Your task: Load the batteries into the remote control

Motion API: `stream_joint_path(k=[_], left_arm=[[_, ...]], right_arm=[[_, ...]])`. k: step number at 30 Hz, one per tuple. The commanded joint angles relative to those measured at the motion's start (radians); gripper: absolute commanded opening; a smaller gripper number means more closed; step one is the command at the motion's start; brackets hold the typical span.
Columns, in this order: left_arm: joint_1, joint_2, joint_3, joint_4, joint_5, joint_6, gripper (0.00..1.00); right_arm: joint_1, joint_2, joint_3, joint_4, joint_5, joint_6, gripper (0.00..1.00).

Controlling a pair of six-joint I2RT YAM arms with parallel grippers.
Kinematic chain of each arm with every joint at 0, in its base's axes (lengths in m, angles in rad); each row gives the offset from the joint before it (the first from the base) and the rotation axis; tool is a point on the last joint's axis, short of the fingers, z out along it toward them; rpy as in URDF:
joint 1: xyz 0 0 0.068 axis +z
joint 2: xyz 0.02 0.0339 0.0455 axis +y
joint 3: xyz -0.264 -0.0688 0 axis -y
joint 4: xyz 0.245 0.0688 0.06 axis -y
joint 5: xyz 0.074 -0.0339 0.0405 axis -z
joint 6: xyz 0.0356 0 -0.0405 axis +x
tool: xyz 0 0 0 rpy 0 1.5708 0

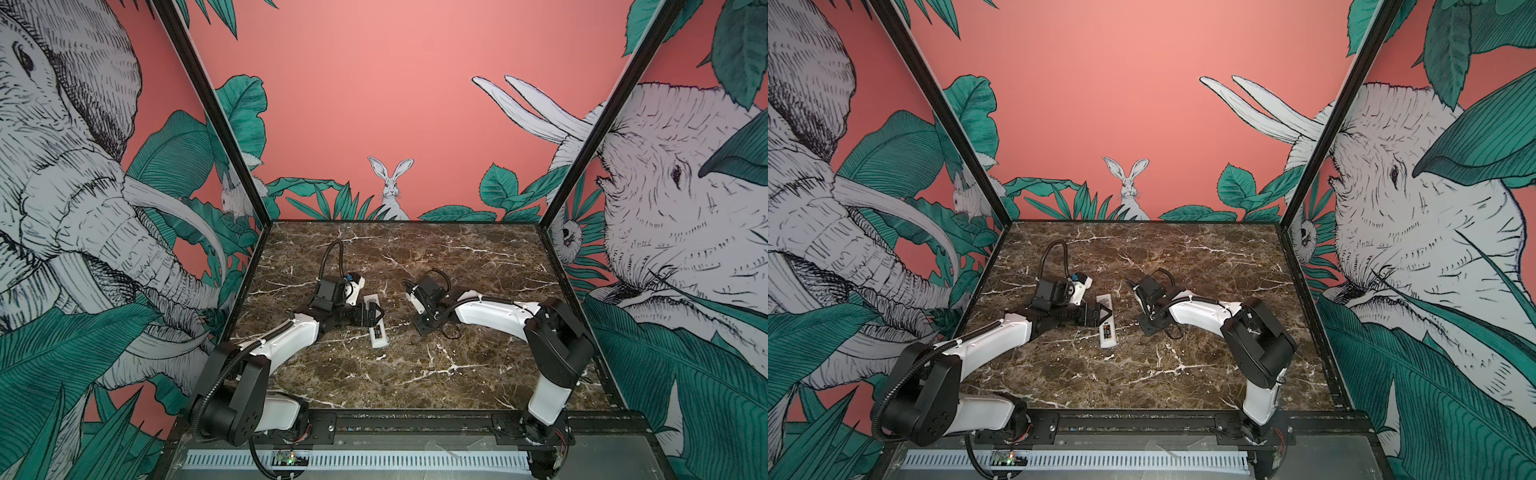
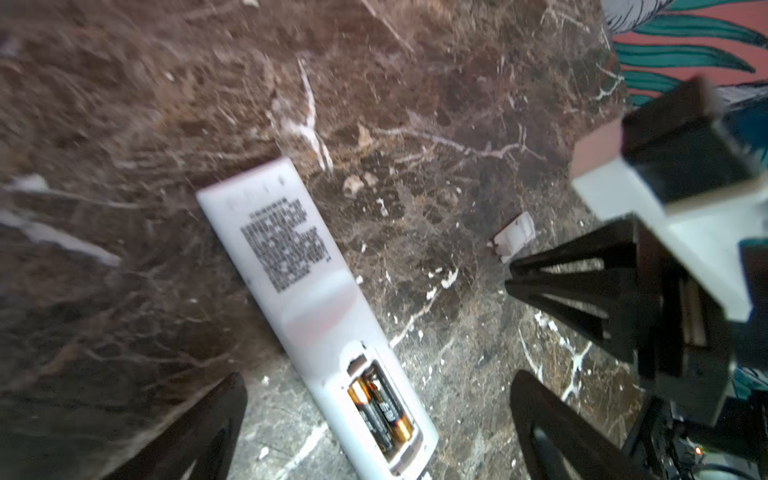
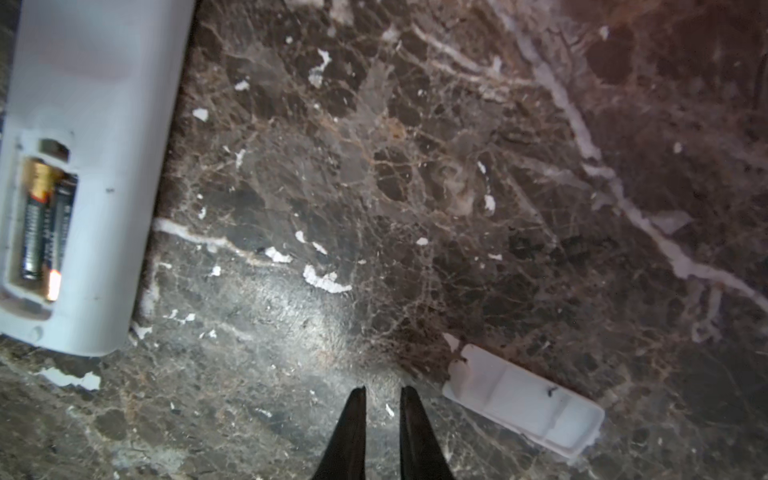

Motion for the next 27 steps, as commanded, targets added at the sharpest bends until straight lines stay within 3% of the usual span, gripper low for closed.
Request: stream_joint_path(k=[1,6,10,13,20,27], left_arm=[[0.018,0.014,0.073,-0.054,-0.047,0.021,0.99],[0.023,0.108,0.159,-0.041,-0.035,0.043,0.99],[0.034,0.257,0.249,-0.022,0.073,0.096,0.99],[0.035,0.358,0.313,-0.014,0.092,0.12,0.99],[0.036,0.471,0.383,-0.028,0.152,0.145,0.99],[0.036,0.409,0.252,0.051,0.261,0.118,0.99]], right_arm=[[0.009,-0.038,-0.004,-0.007,0.054,0.013,0.25],[-0.023,-0.087,-0.012,-0.068,0.104,-0.09,0.45],[-0.112,-0.095,-0.028,-0.094,0.013,-0.192,0.53],[-0.176,-0.099,-0.038,-0.094,-0.05,-0.257,0.57],[-0.204,-0.05,0.017,-0.18,-0.13,-0.353,0.55],[-0.164,-0.042,0.004,-0.091,-0.221,-0.258,0.5]])
